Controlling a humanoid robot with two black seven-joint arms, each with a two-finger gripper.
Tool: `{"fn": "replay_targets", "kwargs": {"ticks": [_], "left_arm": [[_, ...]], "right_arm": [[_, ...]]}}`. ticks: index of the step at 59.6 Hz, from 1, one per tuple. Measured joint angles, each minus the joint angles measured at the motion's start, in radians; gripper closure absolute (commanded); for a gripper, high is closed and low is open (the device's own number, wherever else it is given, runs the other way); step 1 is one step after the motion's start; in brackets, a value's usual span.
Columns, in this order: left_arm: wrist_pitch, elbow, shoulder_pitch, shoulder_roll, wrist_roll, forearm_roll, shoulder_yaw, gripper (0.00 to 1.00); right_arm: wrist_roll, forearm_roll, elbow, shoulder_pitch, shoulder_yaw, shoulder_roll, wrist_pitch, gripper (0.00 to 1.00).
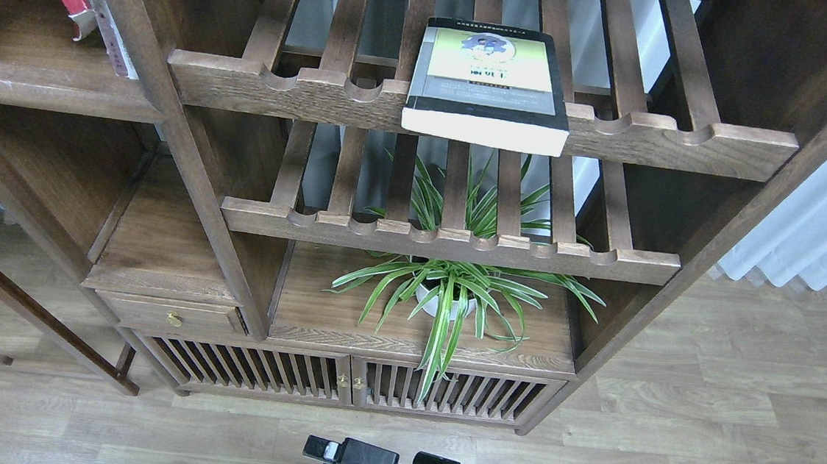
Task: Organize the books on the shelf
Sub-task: 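Lift the red book with the left gripper onto the side shelf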
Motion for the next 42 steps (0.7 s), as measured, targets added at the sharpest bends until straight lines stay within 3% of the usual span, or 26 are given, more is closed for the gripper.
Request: {"fn": "replay_targets", "kwargs": {"ticks": [4,10,27,42], "left_arm": [[0.0,0.006,-0.001,-0.005,0.0,0.001,-0.001,0.68],[0.0,0.008,-0.002,-0.012,0.001,0.01,-0.002,0.53],[0.0,-0.006,0.008,-0.006,-0.015,0.036,-0.022,0.49],[0.0,-0.065,0.057,0.077,-0.023,0.031,-0.057,0.49]], "right_arm": [[0.0,0.0,0.0,0.001,0.0,0.0,0.0,0.01],[0.0,-0.001,0.0,0.002,0.0,0.0,0.0,0.01],[0.002,0.0,0.0,0.001,0.0,0.0,0.0,0.01],[0.011,0.0,0.0,0.001,0.001,0.0,0.0,0.01]]}}
